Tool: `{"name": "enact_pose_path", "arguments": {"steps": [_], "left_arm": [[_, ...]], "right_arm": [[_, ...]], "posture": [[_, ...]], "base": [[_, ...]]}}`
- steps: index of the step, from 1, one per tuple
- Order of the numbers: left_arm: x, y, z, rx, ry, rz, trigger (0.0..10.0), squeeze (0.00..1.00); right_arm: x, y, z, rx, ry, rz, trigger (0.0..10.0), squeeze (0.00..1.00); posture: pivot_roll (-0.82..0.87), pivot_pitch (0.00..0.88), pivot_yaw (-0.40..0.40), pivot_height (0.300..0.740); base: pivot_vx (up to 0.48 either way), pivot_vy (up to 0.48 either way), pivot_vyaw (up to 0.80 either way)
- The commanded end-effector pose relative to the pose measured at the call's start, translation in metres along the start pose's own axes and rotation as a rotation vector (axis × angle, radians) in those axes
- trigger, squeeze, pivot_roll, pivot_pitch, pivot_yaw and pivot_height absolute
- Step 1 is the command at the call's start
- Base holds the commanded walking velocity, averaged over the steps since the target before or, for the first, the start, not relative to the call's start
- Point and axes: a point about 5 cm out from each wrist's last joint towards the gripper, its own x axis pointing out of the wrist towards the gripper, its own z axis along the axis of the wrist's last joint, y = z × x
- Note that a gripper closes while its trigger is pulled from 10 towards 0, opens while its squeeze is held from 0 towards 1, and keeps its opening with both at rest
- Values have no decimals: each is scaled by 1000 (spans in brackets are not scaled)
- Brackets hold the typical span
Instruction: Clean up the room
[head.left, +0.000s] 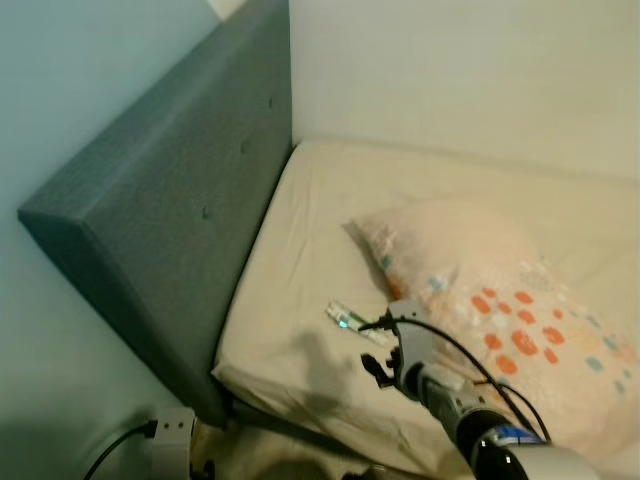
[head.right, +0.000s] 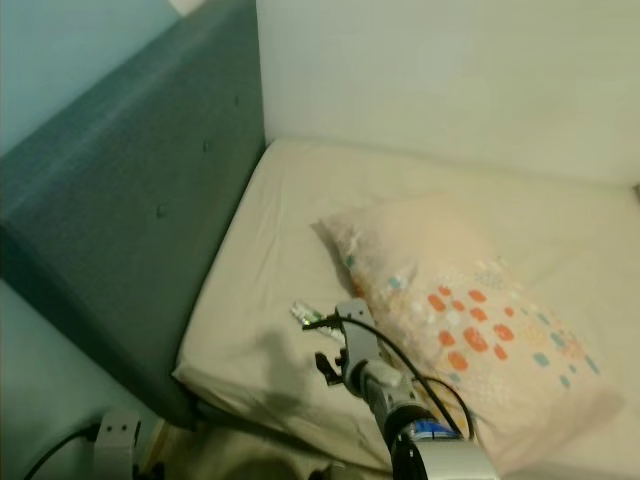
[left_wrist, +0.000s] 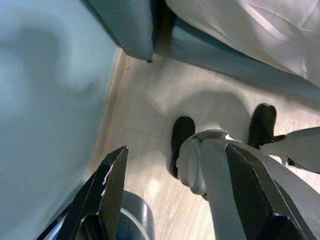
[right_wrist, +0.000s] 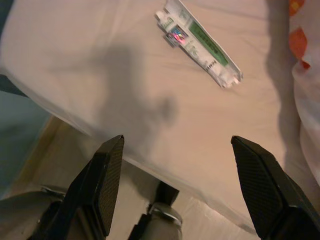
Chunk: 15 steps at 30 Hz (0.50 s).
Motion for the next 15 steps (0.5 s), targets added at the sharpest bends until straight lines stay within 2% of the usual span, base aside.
{"name": "enact_pose_path", "arguments": {"steps": [1, 6, 15], "left_arm": [[0, -3, 0, 5, 6, -12, 10000, 0], [0, -2, -1, -4, 6, 1, 10000, 0], [-1, 2, -2, -7, 8, 22, 10000, 0]], "right_arm": [[-2, -5, -7, 3, 25, -17, 10000, 0], [-2, -5, -8, 0, 29, -21, 10000, 0], [-2, -6, -3, 7, 18, -25, 10000, 0]], "posture": [[-27, 0, 5, 740], [-27, 0, 5, 740], [-28, 0, 6, 740]], "base": [[0, -461, 0], [0, -398, 0], [0, 0, 0]]}}
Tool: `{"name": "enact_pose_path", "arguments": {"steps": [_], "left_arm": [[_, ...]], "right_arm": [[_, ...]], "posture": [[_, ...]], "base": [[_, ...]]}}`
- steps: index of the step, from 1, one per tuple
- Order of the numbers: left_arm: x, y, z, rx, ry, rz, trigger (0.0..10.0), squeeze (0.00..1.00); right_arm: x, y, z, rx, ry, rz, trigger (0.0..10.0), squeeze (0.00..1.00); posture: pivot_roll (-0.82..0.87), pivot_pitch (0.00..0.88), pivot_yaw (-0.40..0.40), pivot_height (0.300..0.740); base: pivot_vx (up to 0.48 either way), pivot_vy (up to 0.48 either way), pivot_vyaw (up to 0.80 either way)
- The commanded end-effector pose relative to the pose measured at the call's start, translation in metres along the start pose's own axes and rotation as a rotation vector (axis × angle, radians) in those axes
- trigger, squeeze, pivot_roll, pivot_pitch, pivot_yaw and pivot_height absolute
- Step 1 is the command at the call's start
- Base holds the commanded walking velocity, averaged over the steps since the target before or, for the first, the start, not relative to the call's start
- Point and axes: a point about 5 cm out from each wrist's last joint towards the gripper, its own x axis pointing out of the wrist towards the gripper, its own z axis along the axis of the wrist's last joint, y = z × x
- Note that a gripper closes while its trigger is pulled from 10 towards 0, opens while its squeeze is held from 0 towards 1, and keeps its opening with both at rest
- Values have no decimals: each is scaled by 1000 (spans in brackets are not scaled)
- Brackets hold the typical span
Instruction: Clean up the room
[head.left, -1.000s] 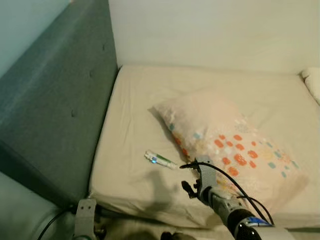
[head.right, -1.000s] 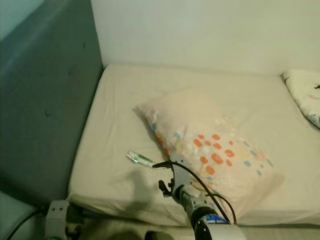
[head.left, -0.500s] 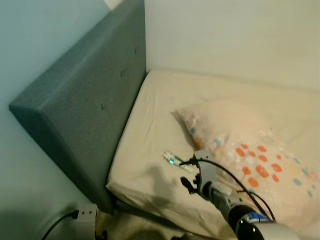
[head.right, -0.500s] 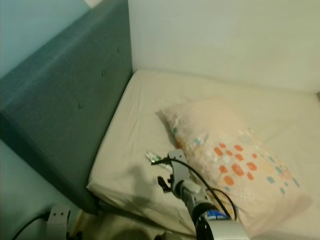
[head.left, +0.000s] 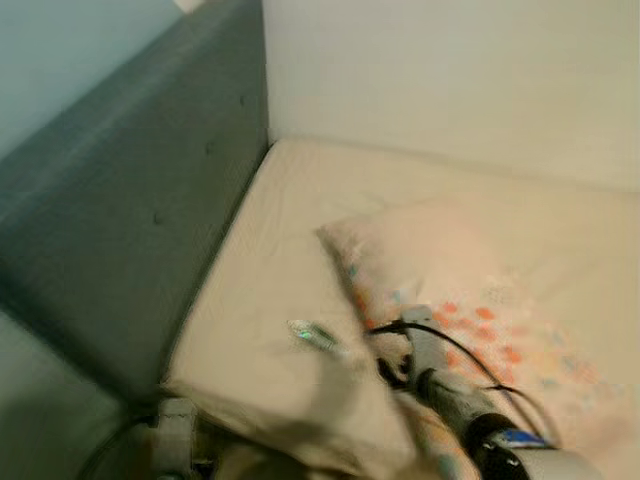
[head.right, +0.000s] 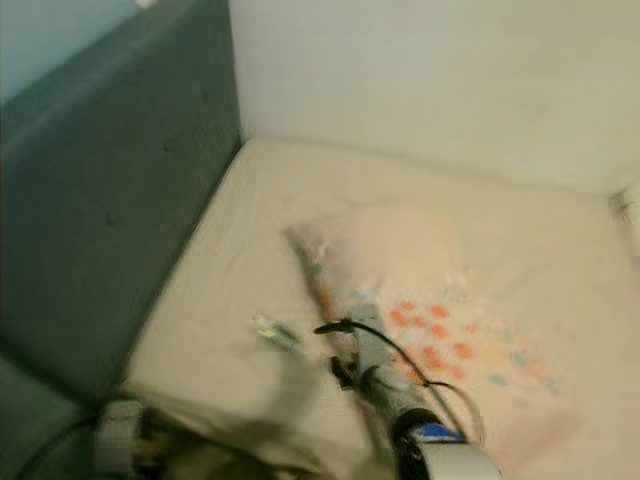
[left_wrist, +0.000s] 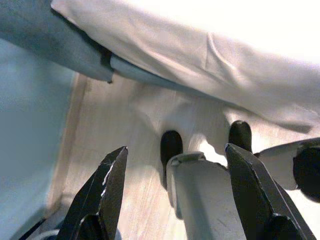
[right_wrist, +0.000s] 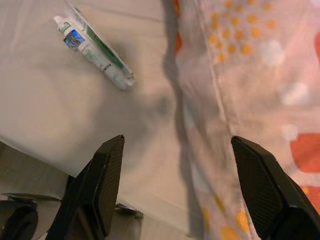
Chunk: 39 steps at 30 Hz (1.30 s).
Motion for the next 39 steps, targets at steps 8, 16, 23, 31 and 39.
{"name": "enact_pose_path", "arguments": {"steps": [8, 16, 23, 31, 39], "left_arm": [[-4, 4, -16, 11, 47, 16, 10000, 0], [-6, 8, -21, 15, 53, 28, 10000, 0], [-8, 9, -25, 24, 53, 31, 10000, 0], [-9, 12, -27, 51, 50, 30, 10000, 0], [-11, 21, -28, 45, 24, 48, 10000, 0]], "right_arm": [[4, 14, 11, 25, -17, 73, 10000, 0], [6, 18, 23, 7, -47, 97, 10000, 0], [6, 19, 27, -15, -62, 112, 10000, 0], [6, 17, 34, -50, -82, 100, 10000, 0], [6, 15, 46, -47, -118, 96, 10000, 0]], "posture": [[-23, 24, 10, 725], [-14, 44, 12, 705], [-10, 74, 18, 680], [-1, 102, 25, 665], [17, 136, 29, 640]], "base": [[0, 0, 0], [0, 0, 0], [0, 0, 0], [0, 0, 0], [0, 0, 0]]}}
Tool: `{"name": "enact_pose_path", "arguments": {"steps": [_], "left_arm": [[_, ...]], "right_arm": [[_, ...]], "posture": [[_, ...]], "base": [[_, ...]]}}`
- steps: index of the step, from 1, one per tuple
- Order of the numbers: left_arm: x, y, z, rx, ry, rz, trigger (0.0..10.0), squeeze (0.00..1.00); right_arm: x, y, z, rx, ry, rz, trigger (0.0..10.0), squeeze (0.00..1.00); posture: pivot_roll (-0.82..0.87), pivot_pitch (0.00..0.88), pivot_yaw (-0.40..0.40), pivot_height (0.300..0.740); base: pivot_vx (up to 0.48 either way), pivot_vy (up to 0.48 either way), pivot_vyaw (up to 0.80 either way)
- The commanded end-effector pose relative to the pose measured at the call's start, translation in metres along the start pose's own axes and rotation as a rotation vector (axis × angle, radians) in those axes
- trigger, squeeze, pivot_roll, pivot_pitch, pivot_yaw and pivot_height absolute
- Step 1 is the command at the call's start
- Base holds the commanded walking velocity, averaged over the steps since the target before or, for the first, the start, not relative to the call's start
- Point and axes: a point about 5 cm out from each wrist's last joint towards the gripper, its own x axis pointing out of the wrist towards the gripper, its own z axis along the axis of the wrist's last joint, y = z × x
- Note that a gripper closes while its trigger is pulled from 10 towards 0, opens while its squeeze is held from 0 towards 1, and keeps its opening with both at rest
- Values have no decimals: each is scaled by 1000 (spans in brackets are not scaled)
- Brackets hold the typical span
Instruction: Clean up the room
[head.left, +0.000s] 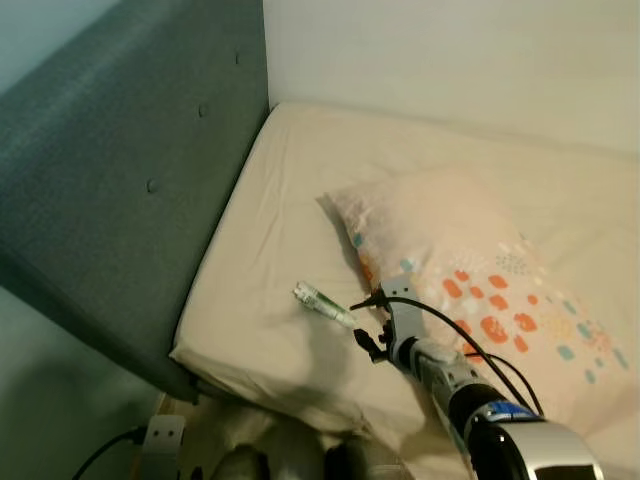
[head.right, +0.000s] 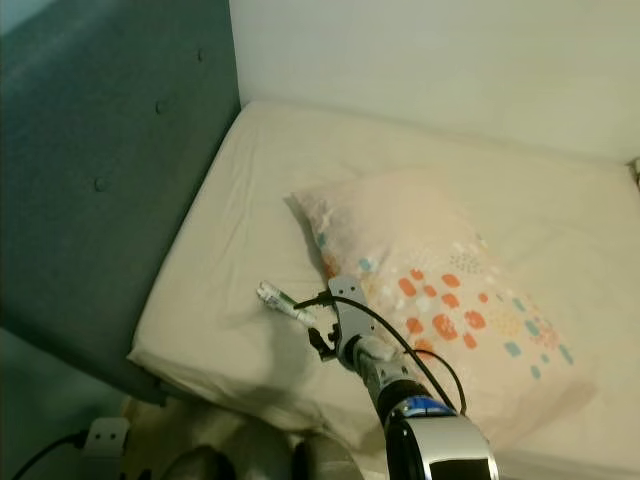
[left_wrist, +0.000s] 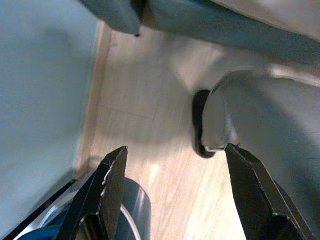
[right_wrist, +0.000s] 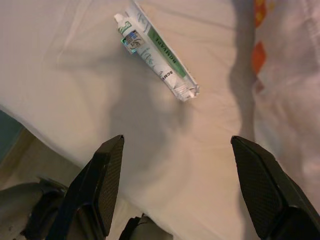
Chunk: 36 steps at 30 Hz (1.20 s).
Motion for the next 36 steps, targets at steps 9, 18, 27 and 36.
{"name": "enact_pose_path", "arguments": {"steps": [9, 18, 27, 36], "left_arm": [[-1, 7, 5, -9, -54, 7, 10000, 0], [-3, 10, 5, 19, -84, -4, 10000, 0], [-7, 12, -4, 34, -89, -13, 10000, 0], [-15, 20, -12, 55, -133, -21, 10000, 0]], "right_arm": [[1, -1, 21, -57, -70, 10, 10000, 0], [0, -8, 36, -133, -108, -15, 10000, 0], [-3, -22, 45, -191, -115, -100, 10000, 0], [-5, -25, 66, -206, -197, -88, 10000, 0]], "posture": [[49, 183, 45, 640], [69, 203, 59, 640], [94, 231, 75, 635], [129, 286, 108, 615]], "base": [[0, 0, 0], [0, 0, 0], [0, 0, 0], [0, 0, 0]]}}
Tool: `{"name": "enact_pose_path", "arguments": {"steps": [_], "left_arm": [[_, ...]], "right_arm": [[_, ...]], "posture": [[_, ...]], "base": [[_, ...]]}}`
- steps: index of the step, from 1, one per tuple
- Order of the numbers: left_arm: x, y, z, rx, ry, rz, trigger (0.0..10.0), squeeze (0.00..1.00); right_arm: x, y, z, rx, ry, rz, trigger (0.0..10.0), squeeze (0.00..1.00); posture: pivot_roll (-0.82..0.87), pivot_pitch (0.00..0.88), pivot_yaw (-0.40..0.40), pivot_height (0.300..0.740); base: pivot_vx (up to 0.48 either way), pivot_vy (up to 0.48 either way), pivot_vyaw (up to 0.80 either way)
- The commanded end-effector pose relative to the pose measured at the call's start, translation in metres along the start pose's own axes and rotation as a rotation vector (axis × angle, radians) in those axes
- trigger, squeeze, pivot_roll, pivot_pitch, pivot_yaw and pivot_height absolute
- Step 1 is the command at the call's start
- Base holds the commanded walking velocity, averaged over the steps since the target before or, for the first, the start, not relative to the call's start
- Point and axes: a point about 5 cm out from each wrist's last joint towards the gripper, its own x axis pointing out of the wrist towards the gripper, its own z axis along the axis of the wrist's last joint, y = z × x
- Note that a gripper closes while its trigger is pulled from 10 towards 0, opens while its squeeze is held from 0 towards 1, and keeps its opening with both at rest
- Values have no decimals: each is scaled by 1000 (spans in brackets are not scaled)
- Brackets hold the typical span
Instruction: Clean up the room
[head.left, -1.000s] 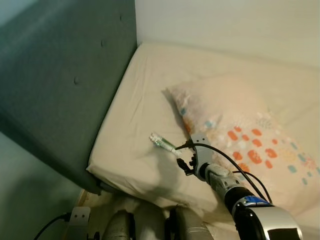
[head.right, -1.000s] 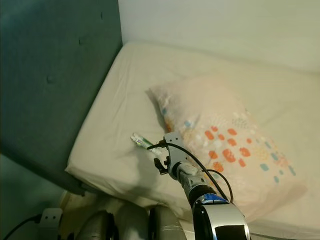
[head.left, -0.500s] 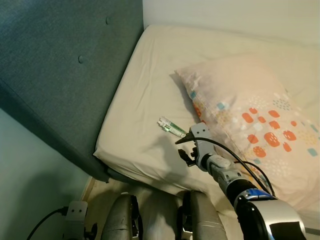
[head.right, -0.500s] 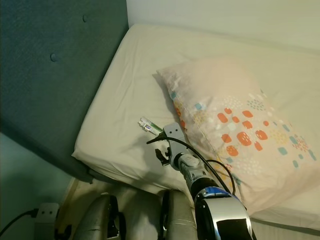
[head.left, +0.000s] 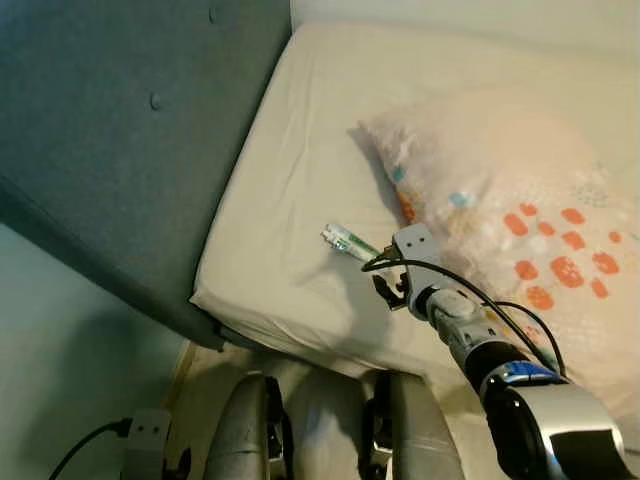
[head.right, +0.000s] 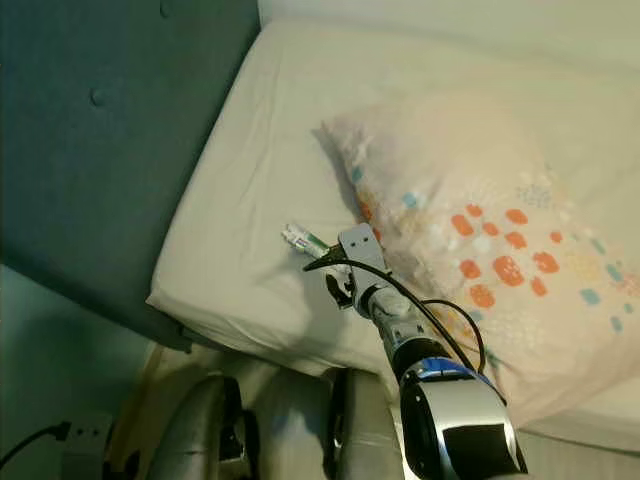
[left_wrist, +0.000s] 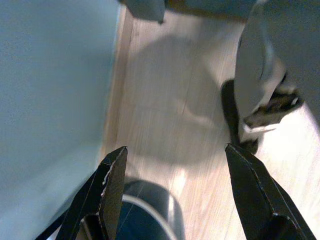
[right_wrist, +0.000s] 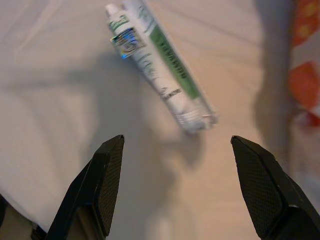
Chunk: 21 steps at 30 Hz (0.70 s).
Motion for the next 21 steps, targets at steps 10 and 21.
{"name": "enact_pose_path", "arguments": {"steps": [10, 21], "left_arm": [[-21, 11, -18, 30, -49, -9, 10000, 0], [-39, 11, -21, 51, -113, -41, 10000, 0]], "right_arm": [[2, -16, 30, -60, -68, -35, 10000, 0], [-4, -41, 67, -138, -214, -87, 10000, 0]], "posture": [[176, 353, 142, 600], [199, 423, 174, 585]], "base": [[0, 0, 0], [0, 0, 0]]}}
